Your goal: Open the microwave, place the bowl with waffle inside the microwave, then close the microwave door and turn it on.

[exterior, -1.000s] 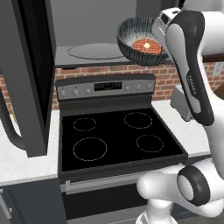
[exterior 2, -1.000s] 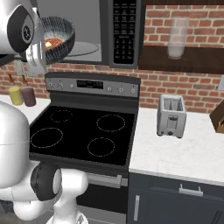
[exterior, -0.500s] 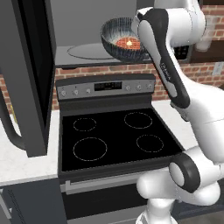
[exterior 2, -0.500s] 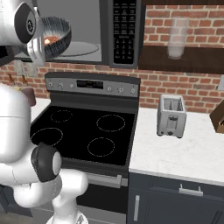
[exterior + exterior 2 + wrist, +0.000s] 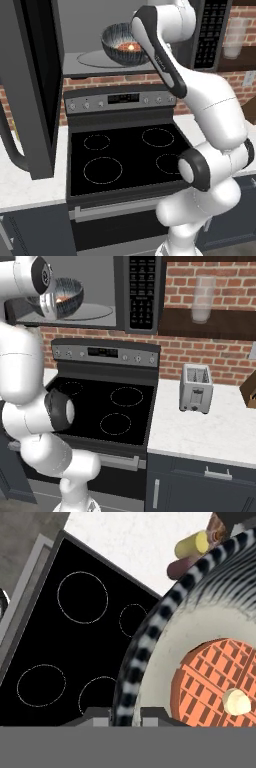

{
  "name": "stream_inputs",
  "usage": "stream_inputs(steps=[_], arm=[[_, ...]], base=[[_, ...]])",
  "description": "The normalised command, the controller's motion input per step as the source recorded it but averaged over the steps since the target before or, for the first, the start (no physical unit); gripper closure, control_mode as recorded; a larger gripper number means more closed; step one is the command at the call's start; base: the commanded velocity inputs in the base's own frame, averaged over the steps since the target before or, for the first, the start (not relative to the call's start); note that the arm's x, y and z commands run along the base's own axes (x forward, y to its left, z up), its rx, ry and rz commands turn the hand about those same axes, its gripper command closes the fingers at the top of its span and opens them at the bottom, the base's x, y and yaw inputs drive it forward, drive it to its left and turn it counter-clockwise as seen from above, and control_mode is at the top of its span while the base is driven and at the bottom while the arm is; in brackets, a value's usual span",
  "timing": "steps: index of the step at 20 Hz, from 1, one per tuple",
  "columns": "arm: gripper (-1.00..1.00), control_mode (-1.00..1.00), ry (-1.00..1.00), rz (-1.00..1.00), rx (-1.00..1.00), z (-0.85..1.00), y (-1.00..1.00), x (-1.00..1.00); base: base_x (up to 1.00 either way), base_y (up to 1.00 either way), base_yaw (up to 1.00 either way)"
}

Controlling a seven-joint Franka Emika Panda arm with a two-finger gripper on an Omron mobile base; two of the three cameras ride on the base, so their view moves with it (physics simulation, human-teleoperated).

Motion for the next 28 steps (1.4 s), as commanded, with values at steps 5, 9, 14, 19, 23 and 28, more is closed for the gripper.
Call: stream_inputs(steps=[5,9,14,19,23,28], arm=[[1.00,-1.00,0.00,0.00,0.00,-0.21,0.06,0.85],[1.00,-1.00,0.00,0.00,0.00,-0.31,0.00,0.79],[1.00,-1.00,0.00,0.00,0.01,-0.15,0.00,0.73],[1.00,-1.00,0.00,0.00,0.03,0.00,0.00,0.64],[1.00,-1.00,0.00,0.00,0.01,-0.03,0.01,0.61],[-1.00,-1.00,-0.03,0.00,0.00,-0.24,0.12,0.54]], base=[[0.00,0.00,0.00],[0.00,0.00,0.00],[0.00,0.00,0.00],[0.00,0.00,0.00],[0.00,0.00,0.00],[0.00,0.00,0.00]])
